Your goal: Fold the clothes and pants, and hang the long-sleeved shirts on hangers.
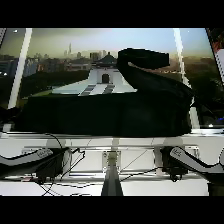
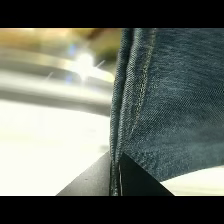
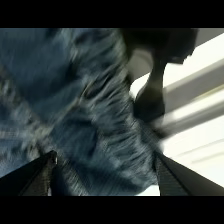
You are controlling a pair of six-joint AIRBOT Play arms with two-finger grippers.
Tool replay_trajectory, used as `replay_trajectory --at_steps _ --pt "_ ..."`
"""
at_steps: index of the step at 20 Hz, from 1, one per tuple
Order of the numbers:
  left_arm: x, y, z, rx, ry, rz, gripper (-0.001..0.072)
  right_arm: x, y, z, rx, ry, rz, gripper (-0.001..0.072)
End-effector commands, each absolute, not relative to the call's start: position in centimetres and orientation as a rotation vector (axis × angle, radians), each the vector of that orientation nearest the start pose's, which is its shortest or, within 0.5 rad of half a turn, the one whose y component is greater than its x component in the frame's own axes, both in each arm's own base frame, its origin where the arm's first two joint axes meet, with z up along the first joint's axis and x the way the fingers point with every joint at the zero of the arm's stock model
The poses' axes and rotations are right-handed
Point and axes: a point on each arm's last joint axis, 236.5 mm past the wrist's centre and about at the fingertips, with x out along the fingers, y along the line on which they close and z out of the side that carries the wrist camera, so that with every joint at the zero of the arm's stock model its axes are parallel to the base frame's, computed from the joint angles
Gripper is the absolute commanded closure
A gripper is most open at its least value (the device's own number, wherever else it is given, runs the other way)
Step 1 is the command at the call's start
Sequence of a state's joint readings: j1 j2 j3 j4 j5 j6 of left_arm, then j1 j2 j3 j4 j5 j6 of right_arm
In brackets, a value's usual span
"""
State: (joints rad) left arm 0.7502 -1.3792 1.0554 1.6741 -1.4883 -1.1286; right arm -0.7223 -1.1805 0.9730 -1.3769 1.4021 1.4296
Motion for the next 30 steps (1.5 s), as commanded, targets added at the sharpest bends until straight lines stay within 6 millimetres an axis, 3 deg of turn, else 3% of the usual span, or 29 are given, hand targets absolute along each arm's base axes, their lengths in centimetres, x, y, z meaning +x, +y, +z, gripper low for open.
replay_trajectory --at_steps 1,2,3,4,5,6,8,10,14,16,19,21,27,30 --pt "14.5 22.8 -6.1 -0.275 1.913 0.363 0.0685 25.7 -16.4 -2.0 0.591 1.360 -0.356 0.0029" --pt "14.7 22.9 -6.3 -0.285 1.898 0.364 0.0680 26.4 -16.3 -1.8 0.608 1.332 -0.348 0.0029" --pt "15.2 23.0 -6.5 -0.284 1.877 0.366 0.0597 27.5 -15.6 -1.5 0.650 1.293 -0.322 0.0028" --pt "15.8 23.1 -6.6 -0.279 1.853 0.364 0.0394 28.7 -14.7 -1.0 0.694 1.252 -0.286 0.0029" --pt "16.8 22.9 -6.8 -0.283 1.819 0.352 0.0100 30.2 -13.6 -0.4 0.690 1.209 -0.220 0.0029" --pt "18.0 22.3 -6.9 -0.295 1.784 0.332 0.0008 31.7 -12.3 0.2 0.655 1.172 -0.142 0.0029" --pt "20.9 20.7 -6.9 -0.320 1.711 0.277 0.0009 34.7 -9.1 1.1 0.593 1.109 -0.029 0.0029" --pt "25.0 18.6 -6.1 -0.353 1.600 0.208 0.0016 37.6 -5.6 1.6 0.492 1.057 0.040 0.0030" --pt "34.5 13.1 -2.4 -0.522 1.315 0.074 0.0016 42.5 4.3 1.6 0.133 0.953 0.242 0.0030" --pt "37.3 9.7 -0.5 -0.586 1.236 -0.033 0.0016 44.1 9.3 0.8 -0.090 0.922 0.340 0.0030" --pt "37.7 5.6 0.1 -0.522 1.260 -0.160 0.0016 45.3 14.9 -1.7 -0.251 0.950 0.454 0.0029" --pt "37.5 3.3 0.7 -0.403 1.269 -0.242 0.0016 46.6 16.6 -3.7 -0.314 0.971 0.484 0.0030" --pt "37.5 -1.3 3.1 -0.240 1.226 -0.366 0.0016 50.1 17.9 -8.1 -0.343 1.003 0.497 0.0031" --pt "38.1 -2.4 3.0 -0.215 1.211 -0.385 0.0016 50.6 18.0 -10.2 -0.346 1.033 0.499 0.0165"
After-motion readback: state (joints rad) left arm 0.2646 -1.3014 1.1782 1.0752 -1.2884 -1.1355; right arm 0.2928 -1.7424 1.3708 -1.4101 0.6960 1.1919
